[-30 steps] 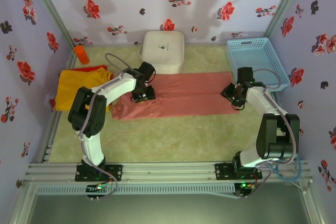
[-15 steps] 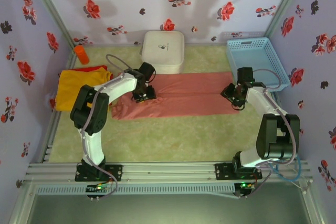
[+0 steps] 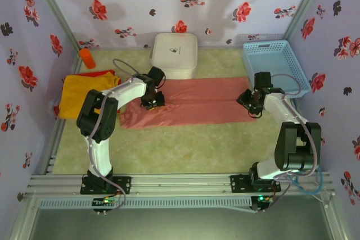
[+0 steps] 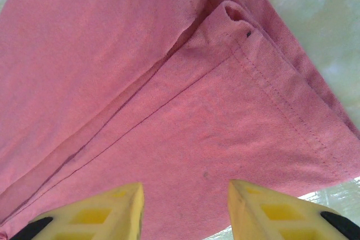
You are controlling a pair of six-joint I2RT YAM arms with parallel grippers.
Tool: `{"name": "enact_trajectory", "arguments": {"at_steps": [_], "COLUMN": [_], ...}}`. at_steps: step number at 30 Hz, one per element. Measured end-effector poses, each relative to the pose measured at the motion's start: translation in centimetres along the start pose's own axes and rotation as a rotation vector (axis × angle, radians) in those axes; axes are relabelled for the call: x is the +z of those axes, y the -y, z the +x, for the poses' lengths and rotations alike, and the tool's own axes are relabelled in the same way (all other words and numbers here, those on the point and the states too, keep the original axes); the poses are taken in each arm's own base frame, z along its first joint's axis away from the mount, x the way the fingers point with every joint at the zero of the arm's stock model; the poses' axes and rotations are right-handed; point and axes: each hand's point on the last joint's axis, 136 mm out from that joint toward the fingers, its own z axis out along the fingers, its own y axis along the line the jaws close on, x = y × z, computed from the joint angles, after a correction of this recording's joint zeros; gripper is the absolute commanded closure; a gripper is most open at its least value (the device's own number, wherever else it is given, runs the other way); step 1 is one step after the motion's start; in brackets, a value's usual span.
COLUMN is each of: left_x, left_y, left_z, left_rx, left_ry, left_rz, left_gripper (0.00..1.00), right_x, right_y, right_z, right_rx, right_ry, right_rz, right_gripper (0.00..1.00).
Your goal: Fold and stack the t-shirts
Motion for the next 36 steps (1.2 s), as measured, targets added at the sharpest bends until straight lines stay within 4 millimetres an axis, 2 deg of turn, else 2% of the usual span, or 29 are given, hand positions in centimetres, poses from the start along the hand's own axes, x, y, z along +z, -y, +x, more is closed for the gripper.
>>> {"name": "enact_trajectory", "arguments": {"at_steps": [4, 7, 15, 22, 29, 30, 35, 36], "left_x": [0.1, 0.1, -0.9, -3.3, -2.2, -1.9, -0.9, -0.9], "left_y": [0.1, 0.2, 1.3, 3.5, 4.8, 4.9, 4.8, 4.5], "left_z": [-0.2, -0.5, -1.8, -5.3, -8.0, -8.2, -8.9, -8.7], "left_rx": [-0.002, -0.004, 0.007, 0.053, 0.078, 0.082, 0.118, 0.125], "left_ry": [0.003, 0.005, 0.028, 0.096, 0.108, 0.106, 0.091, 0.087], "left_rz": [0.002, 0.004, 0.020, 0.029, -0.008, -0.016, -0.064, -0.078], "left_gripper": [0.89, 1.00, 1.00, 1.00, 1.00, 0.97, 0.57, 0.52], "right_x": [0.0, 0.0, 0.0, 0.0, 0.0, 0.0, 0.0, 0.0], "right_y": [0.0, 0.0, 0.0, -0.1, -0.2, -0.2, -0.2, -0.2], "right_z": [0.0, 0.0, 0.0, 0.0, 0.1, 0.1, 0.2, 0.2], "right_rx": [0.000, 0.000, 0.000, 0.000, 0.000, -0.001, -0.006, -0.011], "right_ry": [0.000, 0.000, -0.001, -0.002, -0.007, -0.007, -0.009, -0.009], "right_rz": [0.000, 0.000, 0.000, -0.003, -0.010, -0.010, -0.009, -0.009], "right_gripper": [0.57, 0.57, 0.57, 0.58, 0.57, 0.57, 0.56, 0.55]}}
